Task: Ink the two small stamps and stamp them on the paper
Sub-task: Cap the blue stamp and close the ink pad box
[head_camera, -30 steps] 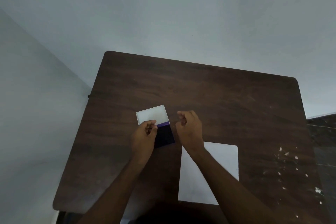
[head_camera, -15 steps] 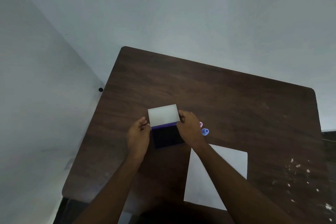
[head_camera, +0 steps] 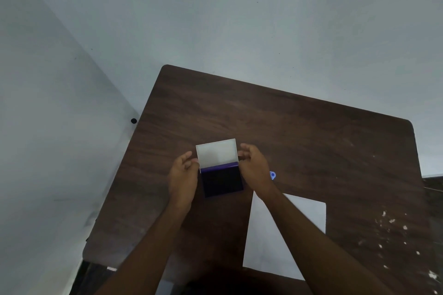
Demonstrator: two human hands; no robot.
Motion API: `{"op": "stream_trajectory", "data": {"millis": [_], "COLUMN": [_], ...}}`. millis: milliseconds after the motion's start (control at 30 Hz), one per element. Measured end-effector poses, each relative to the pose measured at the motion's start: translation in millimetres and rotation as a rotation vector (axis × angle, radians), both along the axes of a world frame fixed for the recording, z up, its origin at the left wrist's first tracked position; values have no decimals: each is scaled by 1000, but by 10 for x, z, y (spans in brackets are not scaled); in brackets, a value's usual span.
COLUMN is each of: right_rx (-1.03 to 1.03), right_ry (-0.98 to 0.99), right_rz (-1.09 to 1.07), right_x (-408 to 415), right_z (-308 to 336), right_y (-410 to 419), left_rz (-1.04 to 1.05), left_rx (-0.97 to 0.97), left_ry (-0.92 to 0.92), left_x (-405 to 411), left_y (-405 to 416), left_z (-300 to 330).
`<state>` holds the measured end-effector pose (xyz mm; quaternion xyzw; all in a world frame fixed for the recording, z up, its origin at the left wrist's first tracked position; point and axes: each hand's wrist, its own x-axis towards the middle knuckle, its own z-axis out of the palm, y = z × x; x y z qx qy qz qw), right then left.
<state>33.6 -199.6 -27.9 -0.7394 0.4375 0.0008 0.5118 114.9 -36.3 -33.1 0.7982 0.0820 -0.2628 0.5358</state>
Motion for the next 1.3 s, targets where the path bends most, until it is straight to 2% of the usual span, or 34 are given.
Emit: {"op": "stream_trajectory", "data": {"millis": [167, 300, 500, 1300], "right_rx": [52, 0, -66, -68], "right_ry": [-51, -35, 69, 139], "right_rz": [-16, 51, 148, 119], "right_x": [-169, -355, -529, -501], "right_z": [121, 155, 51, -79], "right_y": [10, 41, 121, 248], "left_rz": [60, 91, 82, 12], "left_rx": [-24, -54, -60, 22], "left_ry": [2, -11, 58, 41], "left_x": [-73, -182, -349, -413], "left_y": [103, 230, 316, 322], "left_z": [6, -35, -103, -125]}}
